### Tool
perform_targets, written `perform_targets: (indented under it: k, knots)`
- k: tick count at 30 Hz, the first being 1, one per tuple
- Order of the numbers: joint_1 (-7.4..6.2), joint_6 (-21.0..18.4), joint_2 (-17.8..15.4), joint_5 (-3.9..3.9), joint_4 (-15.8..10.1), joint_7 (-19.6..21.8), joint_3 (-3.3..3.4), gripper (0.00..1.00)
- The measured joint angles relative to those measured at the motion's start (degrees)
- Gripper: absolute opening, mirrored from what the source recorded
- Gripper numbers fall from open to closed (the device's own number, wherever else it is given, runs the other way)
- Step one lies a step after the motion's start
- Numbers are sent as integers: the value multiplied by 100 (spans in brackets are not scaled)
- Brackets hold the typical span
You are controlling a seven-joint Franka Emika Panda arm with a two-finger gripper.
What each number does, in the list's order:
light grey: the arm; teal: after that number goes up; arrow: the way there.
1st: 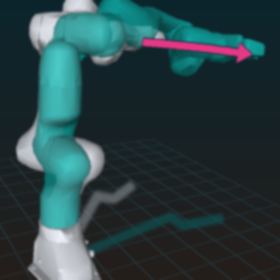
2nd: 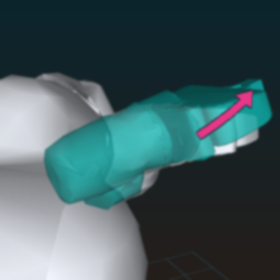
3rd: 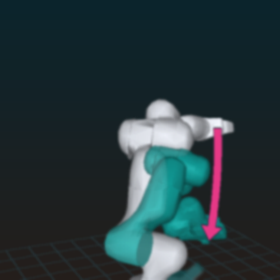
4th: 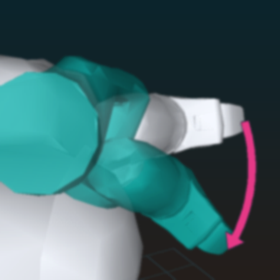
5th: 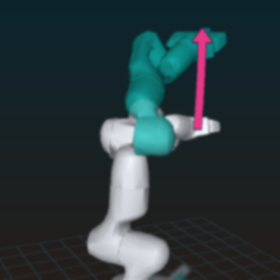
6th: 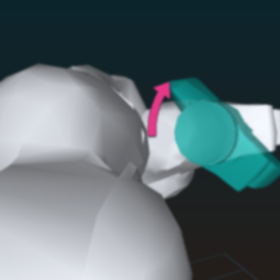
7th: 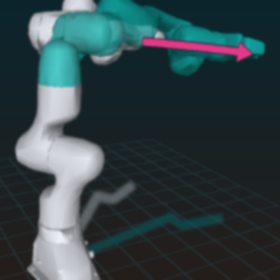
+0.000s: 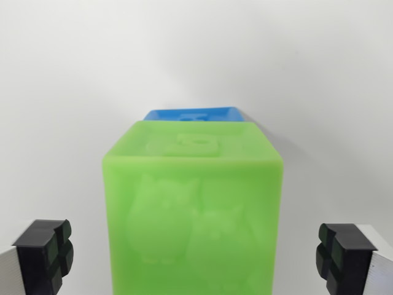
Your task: Stack cube
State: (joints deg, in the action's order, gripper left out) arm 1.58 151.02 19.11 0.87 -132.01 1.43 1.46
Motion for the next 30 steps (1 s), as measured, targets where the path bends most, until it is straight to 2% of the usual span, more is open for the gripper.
perform_targets:
  k: [17,30]
  knots:
    - [-8,-761,-780,-28,-5,16,15,100]
    - [-8,-1563,-1420,-49,164,33,16,100]
